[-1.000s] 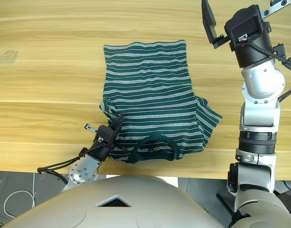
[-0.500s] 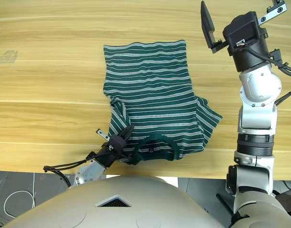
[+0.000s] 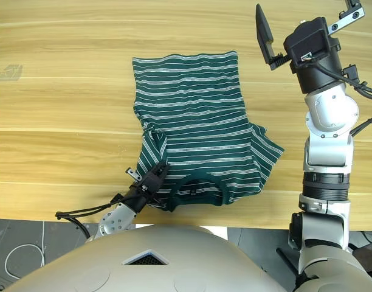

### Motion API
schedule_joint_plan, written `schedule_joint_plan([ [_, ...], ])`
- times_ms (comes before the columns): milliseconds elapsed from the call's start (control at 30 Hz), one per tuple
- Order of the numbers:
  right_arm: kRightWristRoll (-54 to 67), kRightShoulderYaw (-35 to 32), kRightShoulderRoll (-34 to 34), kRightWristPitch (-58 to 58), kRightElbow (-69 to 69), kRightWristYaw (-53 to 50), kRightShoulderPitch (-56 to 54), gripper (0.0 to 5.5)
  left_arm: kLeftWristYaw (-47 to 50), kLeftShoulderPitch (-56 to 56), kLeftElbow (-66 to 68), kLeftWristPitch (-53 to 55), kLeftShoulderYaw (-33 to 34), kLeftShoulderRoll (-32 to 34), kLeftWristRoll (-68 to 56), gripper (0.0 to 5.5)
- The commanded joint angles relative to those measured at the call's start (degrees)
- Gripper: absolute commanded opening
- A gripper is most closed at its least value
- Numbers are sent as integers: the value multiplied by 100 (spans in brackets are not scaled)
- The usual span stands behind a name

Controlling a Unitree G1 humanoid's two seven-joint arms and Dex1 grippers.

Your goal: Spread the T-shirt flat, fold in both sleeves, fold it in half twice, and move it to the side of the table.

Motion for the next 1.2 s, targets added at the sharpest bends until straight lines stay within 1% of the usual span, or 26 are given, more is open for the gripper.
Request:
schedule_joint_plan([
  [33,269,31,45,238,-130,254,121,496,-333,103,-357,-340,-46,113,-600,108],
  [200,536,-11,100,490,-241,459,212,496,-749,293,-663,-736,-84,336,-1358,108],
  [300,625,-35,103,581,-269,520,241,496,-1009,367,-777,-860,-149,601,-1443,108],
  [367,707,-87,87,644,-279,551,307,496,-1102,368,-800,-889,-61,767,-1430,108],
  [433,1272,-355,74,945,-302,747,552,496,-877,326,-746,-844,479,817,-1380,108],
  [467,1917,-624,76,1278,-310,1001,764,496,-539,256,-679,-702,1036,724,-1366,108],
  [533,2897,-1157,-99,1550,-87,1733,1215,496,63,228,-712,-506,2257,485,-1722,108],
  [567,3280,-1388,-193,1700,58,2085,1383,496,197,298,-829,-512,2688,383,-2004,108],
  [633,4200,-1936,-485,2462,474,2981,1780,496,314,598,-1240,-708,3358,118,-2846,108],
  [700,4598,-2158,-814,2930,1016,3918,2131,496,370,824,-1450,-777,3693,-65,-3184,108],
  [800,4668,-2111,-1233,3667,2216,4942,2254,496,354,984,-1481,-796,3768,-244,-3144,108],
  [967,3975,-1704,-1392,3647,3468,5472,2192,496,161,1125,-1618,-882,3768,-376,-3227,108],
  [1033,3823,-1600,-1354,3598,3614,5635,2206,496,107,1151,-1564,-896,3746,-381,-3150,108],
  [1100,3728,-1478,-1289,3509,3513,5798,2238,496,-52,1208,-1573,-978,3568,-402,-3189,108],
  [1200,3684,-1356,-1241,3645,3373,5869,2209,450,-196,1337,-1546,-1144,3308,-480,-3075,111],
])
